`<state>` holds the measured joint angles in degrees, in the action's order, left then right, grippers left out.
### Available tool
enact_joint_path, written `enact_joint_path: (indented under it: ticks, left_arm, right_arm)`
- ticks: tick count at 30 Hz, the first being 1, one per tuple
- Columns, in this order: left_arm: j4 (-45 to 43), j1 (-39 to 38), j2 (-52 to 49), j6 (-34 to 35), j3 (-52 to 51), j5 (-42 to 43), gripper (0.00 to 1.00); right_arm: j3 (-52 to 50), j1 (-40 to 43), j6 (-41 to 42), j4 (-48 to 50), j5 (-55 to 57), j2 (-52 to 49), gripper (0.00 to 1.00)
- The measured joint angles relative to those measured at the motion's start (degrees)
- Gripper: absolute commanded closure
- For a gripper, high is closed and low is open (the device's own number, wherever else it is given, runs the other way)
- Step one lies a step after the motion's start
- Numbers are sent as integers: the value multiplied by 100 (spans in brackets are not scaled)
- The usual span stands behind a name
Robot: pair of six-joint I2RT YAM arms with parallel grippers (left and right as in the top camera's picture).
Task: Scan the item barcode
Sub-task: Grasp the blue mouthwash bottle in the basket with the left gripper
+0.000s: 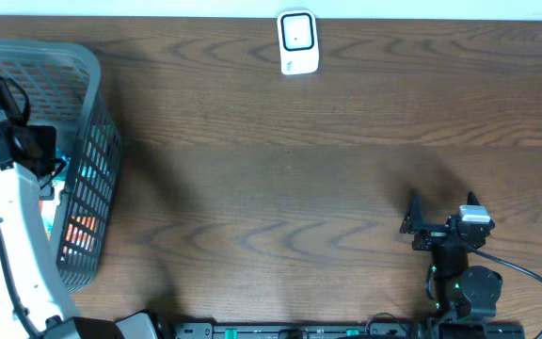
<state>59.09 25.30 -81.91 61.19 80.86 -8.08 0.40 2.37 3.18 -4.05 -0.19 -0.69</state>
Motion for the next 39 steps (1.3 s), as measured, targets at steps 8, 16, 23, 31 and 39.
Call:
enact_joint_path:
  ticks: [8, 16, 23, 31, 39]
  left_arm:
    - [-109, 0, -638, -72, -2, 0, 73]
    - [-144, -2, -1615, -280, 13, 15, 70]
    - [-127, 0, -1613, -297, 17, 44, 36]
    - [-42, -2, -1602, -306, 24, 92, 8]
    - [-17, 0, -1569, -431, 52, 170, 2]
  right_arm:
    - [0, 0, 0, 0, 0, 0, 1]
    - [0, 0, 0, 0, 0, 0, 1]
    - [0, 0, 0, 0, 0, 0, 1]
    - [0, 0, 0, 0, 0, 0, 1]
    - [0, 0, 0, 0, 0, 0, 1]
